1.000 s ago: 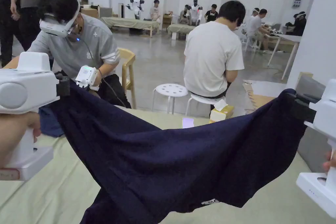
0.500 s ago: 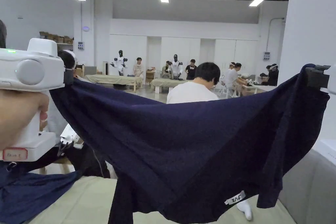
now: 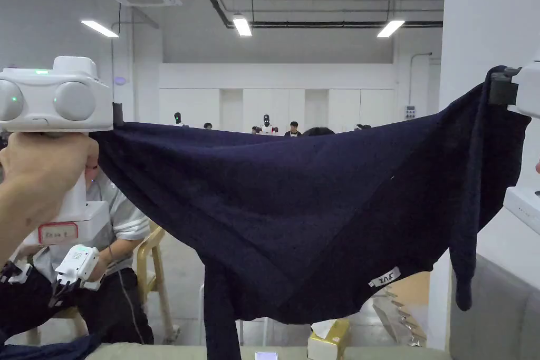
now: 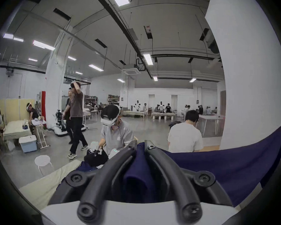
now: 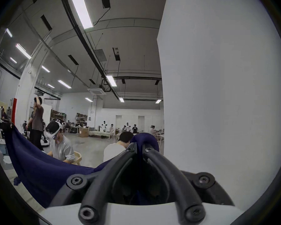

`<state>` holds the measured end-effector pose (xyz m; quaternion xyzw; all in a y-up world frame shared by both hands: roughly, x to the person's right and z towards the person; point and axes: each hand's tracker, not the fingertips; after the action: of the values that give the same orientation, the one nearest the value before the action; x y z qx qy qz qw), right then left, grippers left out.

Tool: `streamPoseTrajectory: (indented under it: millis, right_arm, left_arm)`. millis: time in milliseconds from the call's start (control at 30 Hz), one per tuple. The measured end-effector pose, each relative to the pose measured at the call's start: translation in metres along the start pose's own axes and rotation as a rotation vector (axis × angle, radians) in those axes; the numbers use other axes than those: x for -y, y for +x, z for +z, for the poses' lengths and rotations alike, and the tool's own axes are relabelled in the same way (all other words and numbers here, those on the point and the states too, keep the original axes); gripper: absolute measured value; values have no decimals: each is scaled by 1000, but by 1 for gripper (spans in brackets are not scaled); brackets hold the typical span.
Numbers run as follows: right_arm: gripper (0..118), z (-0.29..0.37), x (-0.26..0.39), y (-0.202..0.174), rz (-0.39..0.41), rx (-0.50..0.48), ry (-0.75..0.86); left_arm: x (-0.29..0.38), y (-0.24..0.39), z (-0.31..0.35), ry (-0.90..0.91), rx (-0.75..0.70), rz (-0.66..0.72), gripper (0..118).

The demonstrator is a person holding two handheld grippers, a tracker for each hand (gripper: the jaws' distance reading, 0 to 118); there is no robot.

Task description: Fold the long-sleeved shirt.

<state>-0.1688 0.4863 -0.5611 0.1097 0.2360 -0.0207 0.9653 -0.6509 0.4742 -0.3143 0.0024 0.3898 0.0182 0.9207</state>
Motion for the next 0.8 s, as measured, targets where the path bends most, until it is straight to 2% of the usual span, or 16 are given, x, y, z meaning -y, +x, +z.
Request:
streamPoseTrajectory:
  millis: [133, 233, 367, 467, 567, 700, 800]
  right_arm:
    - [2, -4, 40, 3, 27, -10, -67]
    - [2, 3, 91, 9, -5, -13, -164]
    - [2, 30, 174, 11, 32, -18, -316]
    - [2, 59, 239, 17, 38, -28, -434]
    - [3, 98, 302, 23, -11, -28, -553]
    - [3, 154, 368, 36, 12, -46, -671]
    - [3, 209, 401, 46, -15, -55, -716]
  left_arm:
    - [52, 6, -5, -92, 16, -56, 10]
    - [109, 7, -6, -181, 24, -86, 10]
    - [196, 4, 6, -305, 68, -120, 10]
    - [262, 4, 19, -456, 78, -170, 10]
    - [320, -1, 51, -540, 113, -169, 10]
    - [385, -17, 97, -591, 150, -172, 10]
    - [429, -31, 141, -636, 176, -185, 10]
